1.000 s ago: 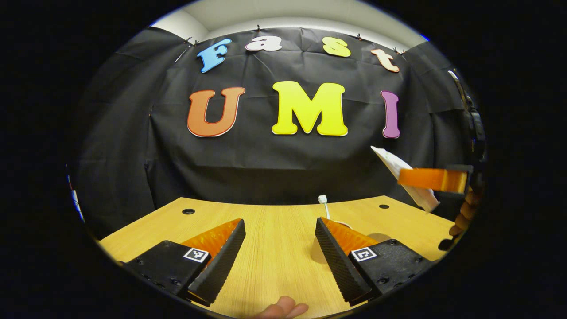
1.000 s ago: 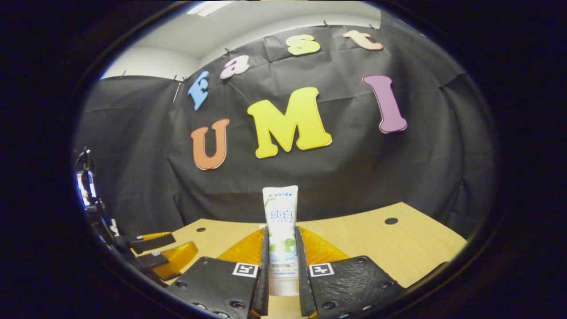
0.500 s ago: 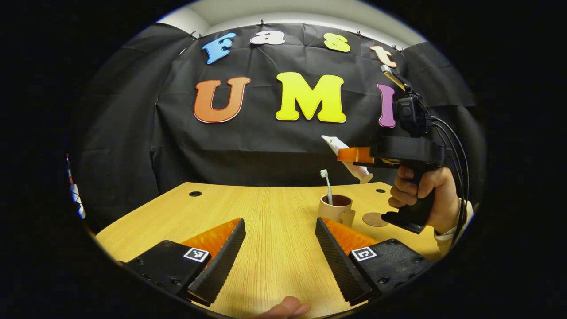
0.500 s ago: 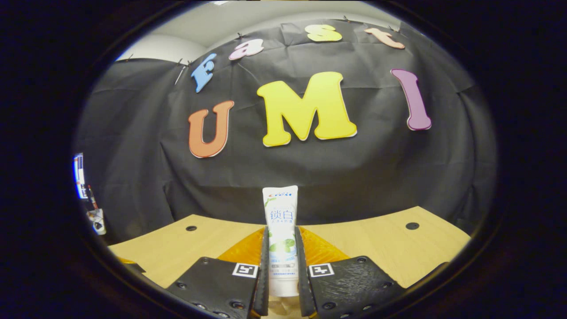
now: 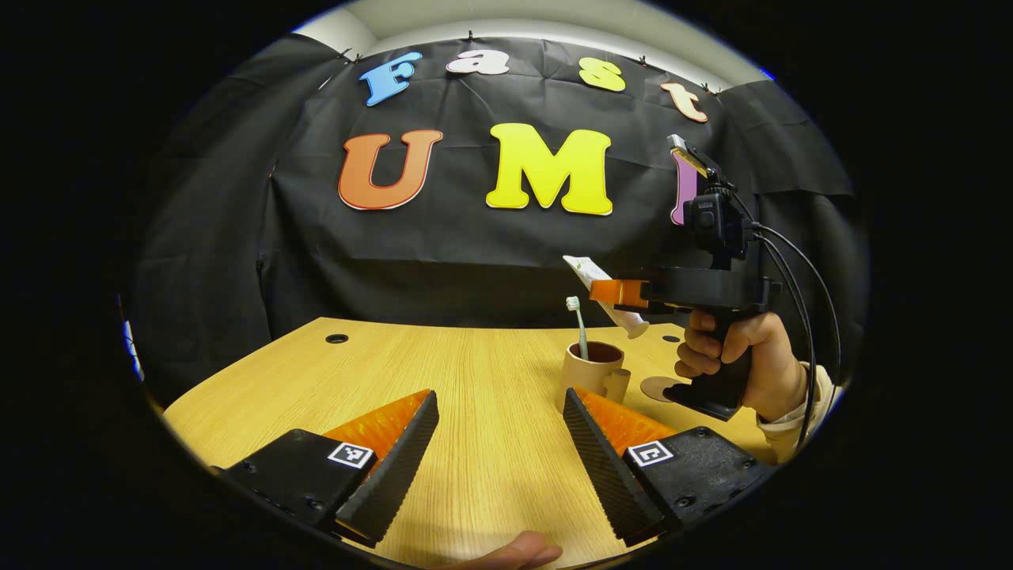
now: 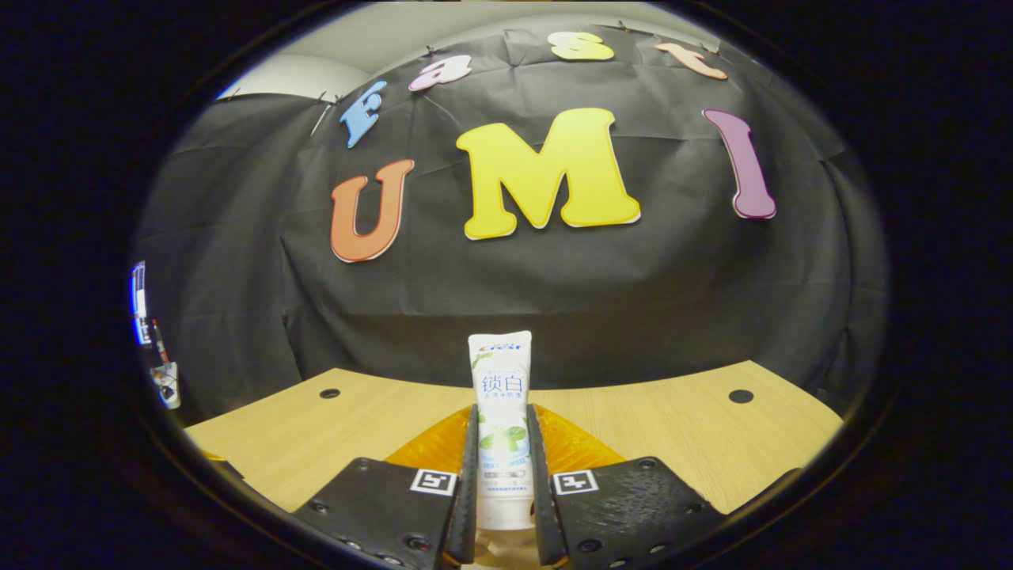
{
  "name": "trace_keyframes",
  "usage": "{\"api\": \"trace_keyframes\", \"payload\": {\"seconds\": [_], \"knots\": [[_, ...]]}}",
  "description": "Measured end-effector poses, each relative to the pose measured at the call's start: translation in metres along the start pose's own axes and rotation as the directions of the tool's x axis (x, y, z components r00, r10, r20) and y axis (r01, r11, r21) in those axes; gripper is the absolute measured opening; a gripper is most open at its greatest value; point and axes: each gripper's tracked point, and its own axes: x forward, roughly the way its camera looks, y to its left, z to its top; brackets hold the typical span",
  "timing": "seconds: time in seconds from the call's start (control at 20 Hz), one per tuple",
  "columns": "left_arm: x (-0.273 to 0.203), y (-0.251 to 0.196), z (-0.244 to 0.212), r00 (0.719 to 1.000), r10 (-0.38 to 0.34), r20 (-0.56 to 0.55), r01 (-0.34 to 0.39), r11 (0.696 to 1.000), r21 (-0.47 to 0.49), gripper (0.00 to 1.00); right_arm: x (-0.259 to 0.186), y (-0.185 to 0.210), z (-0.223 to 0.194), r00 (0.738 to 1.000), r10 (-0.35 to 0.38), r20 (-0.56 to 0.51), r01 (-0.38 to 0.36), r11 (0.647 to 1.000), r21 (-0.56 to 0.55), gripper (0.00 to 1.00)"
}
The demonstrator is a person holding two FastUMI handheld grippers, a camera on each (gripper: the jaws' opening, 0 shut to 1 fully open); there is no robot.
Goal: Put the toothbrush and toothpaste on the desktop into the cup, then pick up the cup and place it on the coaster on the desktop.
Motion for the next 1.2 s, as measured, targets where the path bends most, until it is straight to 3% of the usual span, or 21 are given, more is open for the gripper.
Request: {"api": "trace_keyframes", "payload": {"seconds": [0.3, 0.6, 0.65, 0.7, 0.8, 0.95, 1.05, 1.1, 1.2], "knots": [[-0.001, -0.005, -0.004, 1.000, -0.016, -0.008, 0.016, 1.000, 0.019, 1.00, 0.001, 0.001, 0.006, 0.999, 0.023, 0.035, -0.021, 0.998, -0.051, 0.33], [0.001, -0.001, -0.008, 0.999, 0.017, -0.031, -0.017, 1.000, 0.027, 1.00, -0.007, 0.005, 0.012, 0.998, 0.045, 0.042, -0.044, 0.999, -0.024, 0.34], [0.002, -0.003, -0.006, 0.999, 0.022, -0.035, -0.021, 0.999, 0.033, 1.00, -0.011, 0.004, 0.013, 0.998, 0.042, 0.042, -0.041, 0.999, -0.020, 0.37], [0.004, -0.007, 0.002, 0.999, 0.025, -0.036, -0.024, 0.999, 0.031, 1.00, -0.012, 0.003, 0.016, 0.998, 0.040, 0.055, -0.039, 0.999, -0.019, 0.51], [0.013, -0.028, 0.024, 1.000, -0.001, -0.030, 0.000, 1.000, -0.005, 1.00, -0.024, -0.003, 0.017, 0.997, 0.049, 0.057, -0.046, 0.998, -0.054, 0.68], [0.024, -0.039, 0.038, 0.999, 0.004, -0.037, -0.005, 1.000, -0.025, 1.00, -0.034, -0.018, 0.023, 0.995, 0.031, 0.094, -0.022, 0.995, -0.093, 0.82], [0.034, -0.053, 0.049, 0.999, 0.005, -0.039, -0.006, 0.999, -0.037, 1.00, -0.043, -0.024, 0.026, 0.994, 0.023, 0.107, -0.015, 0.997, -0.079, 0.85], [0.045, -0.067, 0.050, 0.996, -0.008, -0.092, 0.005, 0.999, -0.040, 0.98, -0.057, -0.027, 0.024, 0.995, 0.029, 0.098, -0.024, 0.998, -0.052, 0.92], [0.056, -0.085, 0.050, 0.986, -0.048, -0.160, 0.038, 0.997, -0.063, 0.98, -0.067, -0.030, 0.024, 0.994, 0.038, 0.102, -0.033, 0.998, -0.046, 0.93]]}}
